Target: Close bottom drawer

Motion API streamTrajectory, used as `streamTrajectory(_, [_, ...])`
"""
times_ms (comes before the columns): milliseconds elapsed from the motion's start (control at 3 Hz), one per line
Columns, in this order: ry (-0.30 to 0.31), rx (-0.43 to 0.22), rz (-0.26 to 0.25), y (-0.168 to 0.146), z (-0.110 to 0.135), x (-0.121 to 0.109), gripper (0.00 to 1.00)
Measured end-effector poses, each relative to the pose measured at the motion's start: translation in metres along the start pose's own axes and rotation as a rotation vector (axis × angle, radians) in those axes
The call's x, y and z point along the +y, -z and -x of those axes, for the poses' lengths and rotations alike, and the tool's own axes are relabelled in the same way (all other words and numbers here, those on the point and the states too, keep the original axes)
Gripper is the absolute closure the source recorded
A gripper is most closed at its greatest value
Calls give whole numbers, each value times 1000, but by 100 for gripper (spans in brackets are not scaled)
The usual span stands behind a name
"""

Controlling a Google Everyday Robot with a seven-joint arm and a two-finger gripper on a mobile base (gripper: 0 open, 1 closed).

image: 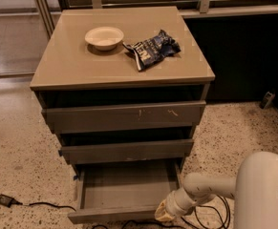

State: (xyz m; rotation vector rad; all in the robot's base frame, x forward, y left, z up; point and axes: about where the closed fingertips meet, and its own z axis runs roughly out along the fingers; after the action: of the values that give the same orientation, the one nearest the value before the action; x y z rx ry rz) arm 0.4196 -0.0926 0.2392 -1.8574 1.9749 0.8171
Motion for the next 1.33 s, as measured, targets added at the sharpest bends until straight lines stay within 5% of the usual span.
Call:
streamTrajectory(667, [-21,29,18,-37,-30,4,100])
streamTrajectory(1000, [-21,29,18,-37,-30,4,81])
streamTrajectory(1333, [-21,29,18,-37,-30,4,50])
